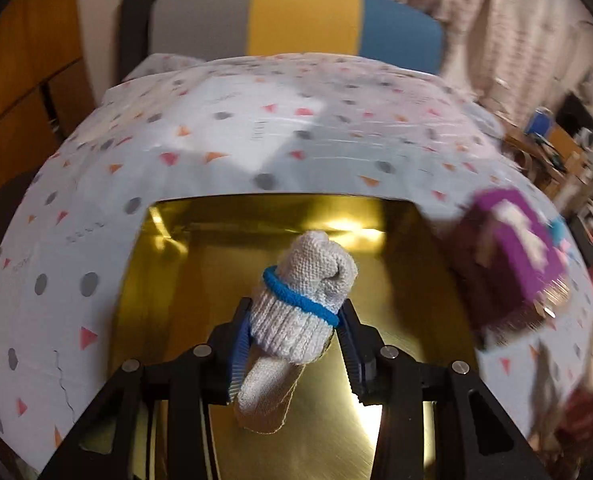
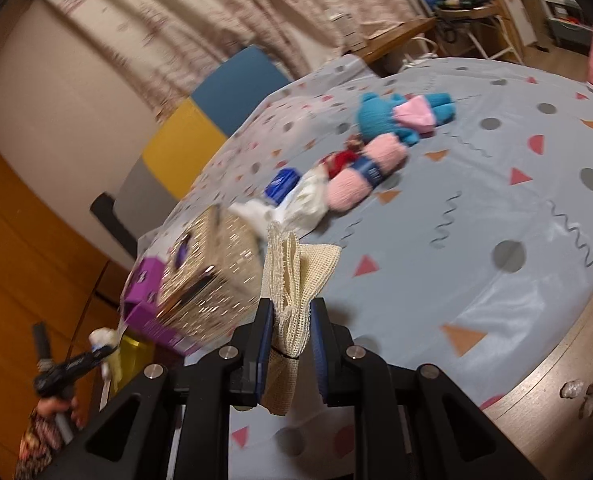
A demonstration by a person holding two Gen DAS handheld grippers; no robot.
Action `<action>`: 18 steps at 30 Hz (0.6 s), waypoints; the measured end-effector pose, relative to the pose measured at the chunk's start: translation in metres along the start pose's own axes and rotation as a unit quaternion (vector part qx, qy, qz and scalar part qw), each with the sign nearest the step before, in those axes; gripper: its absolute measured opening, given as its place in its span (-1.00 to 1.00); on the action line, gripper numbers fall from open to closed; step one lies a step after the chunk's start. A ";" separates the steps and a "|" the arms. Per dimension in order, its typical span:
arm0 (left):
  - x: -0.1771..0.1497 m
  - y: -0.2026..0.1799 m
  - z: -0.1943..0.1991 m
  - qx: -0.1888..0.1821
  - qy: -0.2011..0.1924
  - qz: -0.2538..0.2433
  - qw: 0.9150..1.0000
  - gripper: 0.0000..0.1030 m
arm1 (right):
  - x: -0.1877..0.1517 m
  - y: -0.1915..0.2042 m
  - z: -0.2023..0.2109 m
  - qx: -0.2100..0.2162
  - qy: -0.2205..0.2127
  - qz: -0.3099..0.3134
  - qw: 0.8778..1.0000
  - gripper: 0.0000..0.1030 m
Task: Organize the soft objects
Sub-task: 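Carry the white sock into the gold tin tray and open the left tool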
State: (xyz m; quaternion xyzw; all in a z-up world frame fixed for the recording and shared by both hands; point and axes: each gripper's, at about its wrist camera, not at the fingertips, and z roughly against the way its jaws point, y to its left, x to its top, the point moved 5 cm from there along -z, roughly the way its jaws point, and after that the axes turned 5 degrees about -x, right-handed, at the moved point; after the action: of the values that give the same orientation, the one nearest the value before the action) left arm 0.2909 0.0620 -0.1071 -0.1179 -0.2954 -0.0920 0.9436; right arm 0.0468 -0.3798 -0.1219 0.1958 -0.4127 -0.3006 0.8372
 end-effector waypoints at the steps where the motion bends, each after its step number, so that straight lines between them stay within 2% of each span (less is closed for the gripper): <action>1: 0.002 0.006 -0.006 0.005 0.003 0.007 1.000 -0.19 | -0.003 0.006 0.001 0.003 0.003 0.004 1.000 -0.65; 7: 0.019 0.040 -0.039 0.055 0.014 0.056 0.997 -0.11 | -0.020 0.049 0.010 0.035 0.015 0.050 0.998 -0.65; 13: 0.027 0.053 -0.055 0.089 -0.003 0.058 0.994 -0.06 | -0.042 0.095 0.010 0.066 0.039 0.114 0.991 -0.65; 14: 0.029 0.055 -0.056 0.094 -0.006 0.061 0.994 -0.01 | -0.046 0.101 0.009 0.071 0.044 0.119 0.989 -0.65; 16: 0.032 0.059 -0.054 0.103 -0.021 0.070 0.992 0.49 | -0.052 0.110 0.005 0.076 0.053 0.129 0.987 -0.65; 18: 0.037 0.063 -0.046 0.110 -0.046 0.078 0.990 0.70 | -0.058 0.120 0.002 0.082 0.060 0.139 0.985 -0.65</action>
State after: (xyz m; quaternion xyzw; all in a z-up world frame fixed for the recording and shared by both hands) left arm 0.3604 0.1057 -0.1331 -0.0404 -0.3369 0.0201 0.9404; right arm 0.0585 -0.2519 -0.0850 0.2219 -0.4078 -0.1342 0.8755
